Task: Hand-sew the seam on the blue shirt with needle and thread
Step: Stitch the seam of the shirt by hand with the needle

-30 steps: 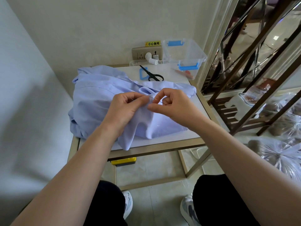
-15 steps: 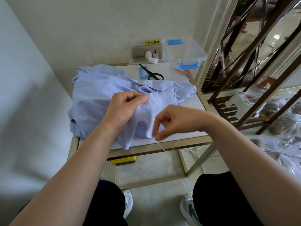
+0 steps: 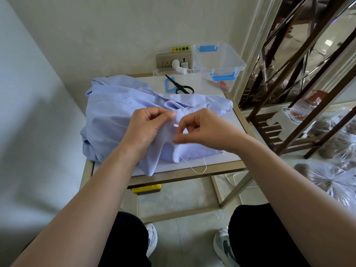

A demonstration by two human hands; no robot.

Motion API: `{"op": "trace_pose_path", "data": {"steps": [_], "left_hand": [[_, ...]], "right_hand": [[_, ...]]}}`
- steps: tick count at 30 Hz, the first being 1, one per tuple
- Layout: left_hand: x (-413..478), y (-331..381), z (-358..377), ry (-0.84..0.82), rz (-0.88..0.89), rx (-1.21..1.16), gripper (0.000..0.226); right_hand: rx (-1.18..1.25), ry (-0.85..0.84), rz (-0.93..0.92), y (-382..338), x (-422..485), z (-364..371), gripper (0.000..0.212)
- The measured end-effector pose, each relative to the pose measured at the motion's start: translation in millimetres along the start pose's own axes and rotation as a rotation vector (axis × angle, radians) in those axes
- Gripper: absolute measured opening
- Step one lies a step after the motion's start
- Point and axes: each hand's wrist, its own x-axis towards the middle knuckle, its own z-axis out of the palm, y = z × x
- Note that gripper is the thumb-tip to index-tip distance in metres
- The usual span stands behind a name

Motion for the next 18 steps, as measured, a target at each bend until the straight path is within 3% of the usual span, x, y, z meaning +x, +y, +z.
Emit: {"op": "trace_pose_path", "data": {"steps": [2,3,8,13,16,18], "left_hand": [[0.2,0.2,-0.1,0.0,0.007,0.016,0.016],[-0.1,0.2,0.4,-0.004,0.01,0.016,0.016],[-3.0,1.9,2.6,-0.018,0.0,-0.009,0.016],[-4.3,3.7,3.6,-0.034,-0.023,-0.032,0.021],[-3.2,2.4,2.3,-0.013,-0.029,-0.028,0.019],[-2.0,1.5,1.7,0.003,-0.029,-0.02,0.019]], "right_hand": [[-0.057,-0.171,0.018,-5.4,-6.8,-2.5,0.012],[-0.073,-0.155,0.032,-5.2,-7.5,-2.0,0.012],[0.037,0.266,0.078,8.4,3.7,1.7,0.021],[0.077,0.352,0.063,12.6,9.5,10.7,0.021],[0.088,0.296,0.071,9.1,7.8,5.2,0.016],[0.039,0.091,0.052,3.9,2.1,-2.4,0.01]]}}
